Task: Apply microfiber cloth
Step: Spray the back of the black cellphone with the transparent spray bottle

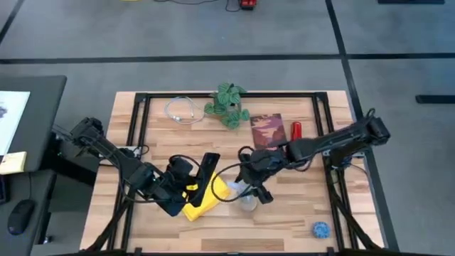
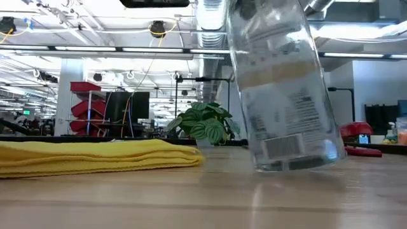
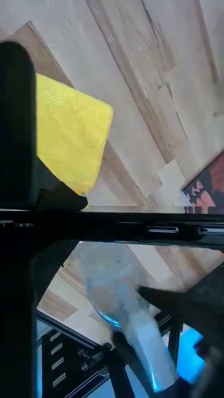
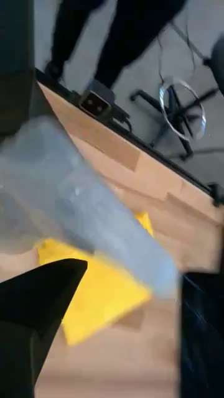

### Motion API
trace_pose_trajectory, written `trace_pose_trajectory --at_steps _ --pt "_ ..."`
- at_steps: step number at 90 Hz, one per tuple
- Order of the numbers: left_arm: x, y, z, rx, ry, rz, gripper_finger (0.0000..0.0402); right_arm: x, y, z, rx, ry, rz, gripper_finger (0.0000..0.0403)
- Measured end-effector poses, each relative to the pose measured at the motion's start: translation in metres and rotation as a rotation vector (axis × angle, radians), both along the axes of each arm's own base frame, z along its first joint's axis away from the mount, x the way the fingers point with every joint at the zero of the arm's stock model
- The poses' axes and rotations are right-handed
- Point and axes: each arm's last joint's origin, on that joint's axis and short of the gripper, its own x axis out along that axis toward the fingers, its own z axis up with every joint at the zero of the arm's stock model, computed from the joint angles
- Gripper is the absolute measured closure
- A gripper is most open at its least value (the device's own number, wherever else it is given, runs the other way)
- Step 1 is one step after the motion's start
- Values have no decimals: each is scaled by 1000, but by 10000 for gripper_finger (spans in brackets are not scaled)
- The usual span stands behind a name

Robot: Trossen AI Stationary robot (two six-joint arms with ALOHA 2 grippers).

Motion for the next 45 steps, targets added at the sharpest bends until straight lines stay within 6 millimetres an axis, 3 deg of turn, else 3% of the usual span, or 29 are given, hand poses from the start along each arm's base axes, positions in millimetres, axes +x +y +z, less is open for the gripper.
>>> trace_pose_trajectory --at_steps 27,36,45 --pt "1 0 1 12 -21 14 395 -21 11 3 -17 106 -129 179" --pt "2 -1 0 6 -31 19 395 -26 18 0 -27 143 -118 210" --pt "7 -7 -9 -2 -47 17 395 -33 24 3 -40 136 -105 271"
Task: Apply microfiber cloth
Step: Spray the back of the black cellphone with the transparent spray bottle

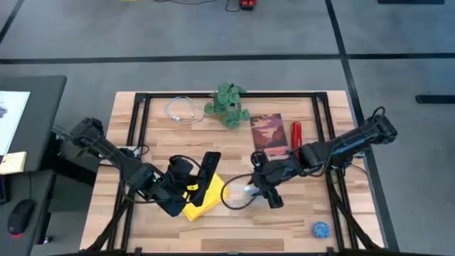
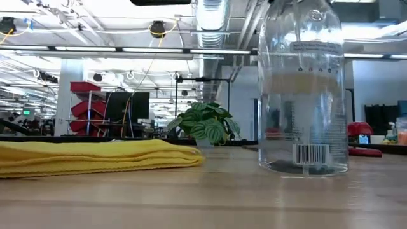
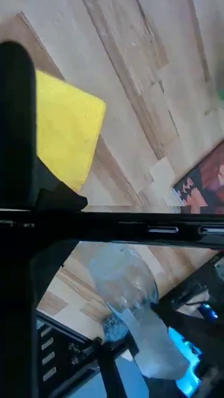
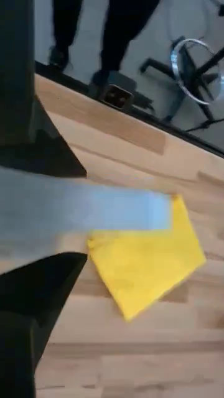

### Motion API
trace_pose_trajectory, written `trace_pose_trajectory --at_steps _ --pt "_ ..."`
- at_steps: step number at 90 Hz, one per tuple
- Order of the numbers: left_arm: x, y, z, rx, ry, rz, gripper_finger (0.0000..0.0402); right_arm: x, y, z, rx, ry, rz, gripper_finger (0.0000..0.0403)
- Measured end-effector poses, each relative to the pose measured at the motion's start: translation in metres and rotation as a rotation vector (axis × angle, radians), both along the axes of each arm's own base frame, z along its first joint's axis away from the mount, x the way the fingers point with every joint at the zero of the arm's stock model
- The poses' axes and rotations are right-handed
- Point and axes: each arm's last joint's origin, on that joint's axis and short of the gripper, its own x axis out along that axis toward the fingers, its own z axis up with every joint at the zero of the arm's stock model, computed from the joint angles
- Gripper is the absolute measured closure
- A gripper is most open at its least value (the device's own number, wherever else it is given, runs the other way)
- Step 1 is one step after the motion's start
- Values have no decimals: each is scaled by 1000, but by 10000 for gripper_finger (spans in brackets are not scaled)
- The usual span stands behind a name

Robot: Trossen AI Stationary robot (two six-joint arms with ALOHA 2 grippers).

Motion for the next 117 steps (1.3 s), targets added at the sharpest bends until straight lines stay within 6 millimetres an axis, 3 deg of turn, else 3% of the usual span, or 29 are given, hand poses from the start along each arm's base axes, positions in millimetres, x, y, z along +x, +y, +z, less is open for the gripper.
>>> trace_pose_trajectory --at_steps 8,41,72,94,117 --pt "4 -7 -15 -14 5 7 397 -10 -2 7 -26 -12 -19 322" --pt "7 -16 -83 116 221 25 400 -57 -35 37 -107 8 -163 322" --pt "2 -14 -136 51 205 37 401 -92 -71 50 -127 67 -319 322" --pt "-3 -12 -148 21 248 6 399 -92 -85 46 -157 136 -378 320" --pt "-3 -12 -148 19 259 -13 398 -90 -85 46 -155 133 -380 230"
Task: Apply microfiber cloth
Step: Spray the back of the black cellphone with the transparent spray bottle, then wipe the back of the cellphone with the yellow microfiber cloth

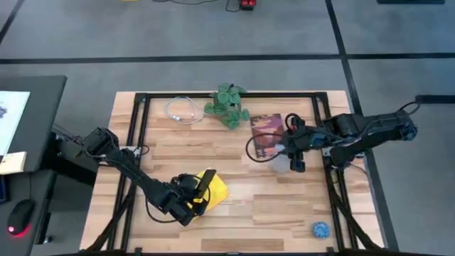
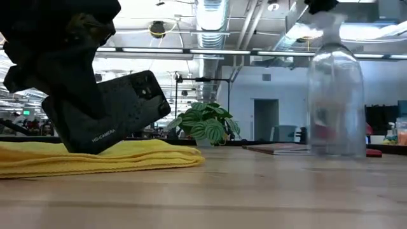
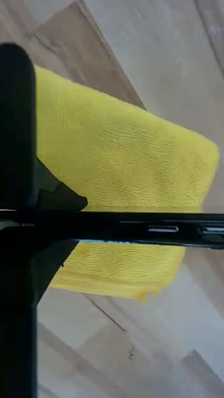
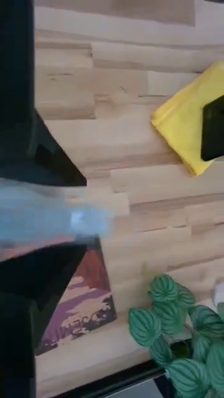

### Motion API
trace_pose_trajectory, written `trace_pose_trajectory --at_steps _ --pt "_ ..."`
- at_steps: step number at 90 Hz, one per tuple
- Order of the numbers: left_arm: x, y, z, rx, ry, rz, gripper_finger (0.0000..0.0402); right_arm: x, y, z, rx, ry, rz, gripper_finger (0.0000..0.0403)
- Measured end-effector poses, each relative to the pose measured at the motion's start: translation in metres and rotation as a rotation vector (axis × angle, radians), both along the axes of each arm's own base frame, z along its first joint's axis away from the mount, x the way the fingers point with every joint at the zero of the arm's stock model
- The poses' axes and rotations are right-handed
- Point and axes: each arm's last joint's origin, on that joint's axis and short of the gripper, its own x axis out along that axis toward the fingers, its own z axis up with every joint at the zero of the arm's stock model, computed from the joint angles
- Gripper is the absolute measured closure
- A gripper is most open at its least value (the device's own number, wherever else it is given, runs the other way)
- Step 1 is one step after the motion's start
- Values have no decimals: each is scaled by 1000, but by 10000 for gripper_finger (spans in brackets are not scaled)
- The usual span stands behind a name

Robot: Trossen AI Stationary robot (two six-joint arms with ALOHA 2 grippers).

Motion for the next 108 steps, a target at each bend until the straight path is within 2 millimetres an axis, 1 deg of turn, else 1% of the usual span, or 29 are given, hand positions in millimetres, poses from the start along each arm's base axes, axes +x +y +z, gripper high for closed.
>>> trace_pose_trajectory --at_steps 10,22,38,49,61,71,81,92,97,108 --pt "0 0 0 0 1 -1 397 -1 0 0 -1 2 0 213" --pt "0 0 0 -1 2 -1 397 -5 -1 6 -19 -22 11 211" --pt "0 0 0 -7 5 1 397 -7 -2 27 -48 -88 42 219" --pt "0 -2 3 -38 43 -26 397 -10 -2 44 -42 -147 44 224" --pt "0 -6 13 -101 141 -58 397 -12 3 63 -22 -246 67 226" --pt "1 -7 26 -171 244 -74 398 -7 13 72 11 -362 106 226" --pt "4 -9 42 -187 297 -114 398 4 24 72 28 -407 141 226" --pt "4 -7 57 -170 361 -135 399 21 34 63 28 -382 163 226" --pt "3 -6 57 -151 373 -149 399 29 40 58 30 -366 172 226" --pt "-1 -2 43 -114 417 -220 399 48 52 45 65 -337 159 226"
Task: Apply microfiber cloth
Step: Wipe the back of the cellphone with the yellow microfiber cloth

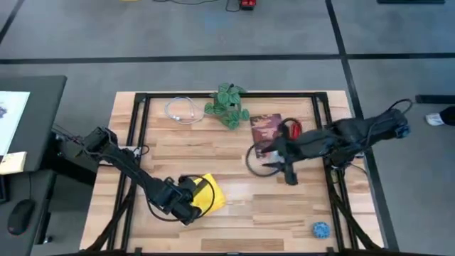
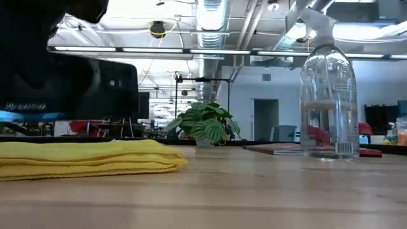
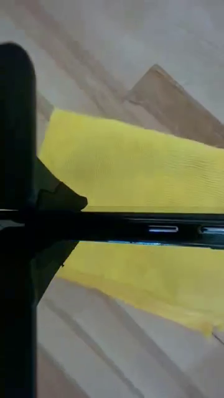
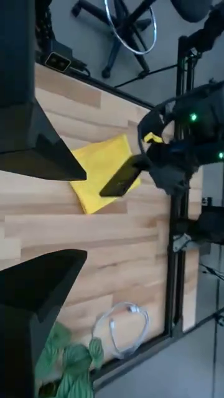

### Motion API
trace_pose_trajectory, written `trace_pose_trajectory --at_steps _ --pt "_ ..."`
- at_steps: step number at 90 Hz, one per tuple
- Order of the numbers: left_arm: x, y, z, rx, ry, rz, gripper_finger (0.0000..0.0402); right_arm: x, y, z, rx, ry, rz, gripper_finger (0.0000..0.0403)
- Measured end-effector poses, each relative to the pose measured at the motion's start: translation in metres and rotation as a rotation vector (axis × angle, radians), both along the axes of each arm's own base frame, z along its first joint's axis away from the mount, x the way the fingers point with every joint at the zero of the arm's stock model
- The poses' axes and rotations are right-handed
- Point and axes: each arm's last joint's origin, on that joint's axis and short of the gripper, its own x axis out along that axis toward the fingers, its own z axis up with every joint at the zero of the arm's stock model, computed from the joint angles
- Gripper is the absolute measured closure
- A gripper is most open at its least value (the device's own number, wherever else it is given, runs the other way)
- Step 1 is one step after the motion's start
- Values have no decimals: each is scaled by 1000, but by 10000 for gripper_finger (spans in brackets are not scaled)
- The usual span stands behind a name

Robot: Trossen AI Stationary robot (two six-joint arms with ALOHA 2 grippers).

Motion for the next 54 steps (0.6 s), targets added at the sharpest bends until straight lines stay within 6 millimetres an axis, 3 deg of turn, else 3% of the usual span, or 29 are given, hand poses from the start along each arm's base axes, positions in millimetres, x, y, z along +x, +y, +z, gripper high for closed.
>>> trace_pose_trajectory --at_steps 21,54 --pt "0 10 -33 -99 31 -155 399 33 29 -19 162 -14 -42 226" --pt "1 12 -32 -85 36 -277 400 75 65 -52 433 -18 -109 226"
